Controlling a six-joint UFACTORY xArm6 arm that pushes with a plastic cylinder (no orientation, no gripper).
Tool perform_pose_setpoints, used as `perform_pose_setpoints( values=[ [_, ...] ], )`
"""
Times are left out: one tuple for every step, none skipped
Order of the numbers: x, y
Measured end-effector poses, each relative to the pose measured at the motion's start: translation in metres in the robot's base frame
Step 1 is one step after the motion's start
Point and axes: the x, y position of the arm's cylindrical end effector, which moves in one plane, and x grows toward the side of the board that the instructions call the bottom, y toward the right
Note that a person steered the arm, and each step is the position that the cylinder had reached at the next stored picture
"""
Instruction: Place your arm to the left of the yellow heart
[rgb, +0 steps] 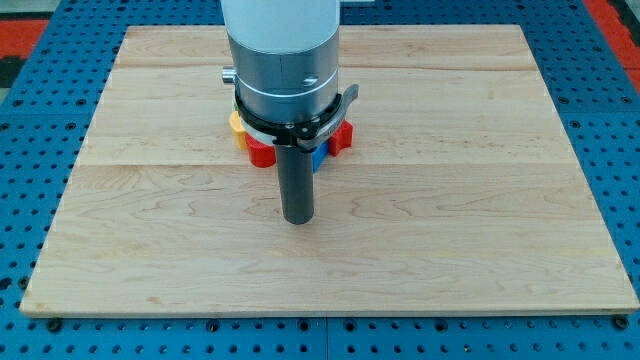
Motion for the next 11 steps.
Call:
perform_pose_setpoints(
  values=[
    [0.0, 0.0],
    [0.0, 0.001],
    [-0.001, 0.002],
    [-0.003, 0.007],
    [-0.036, -0.006],
    [-0.057, -0.06],
    [-0.057, -0.126],
    [-0.093, -0.146],
    [-0.129, -0.116],
    [-0.131, -0.075],
    [-0.131, -0.03]
  ],
)
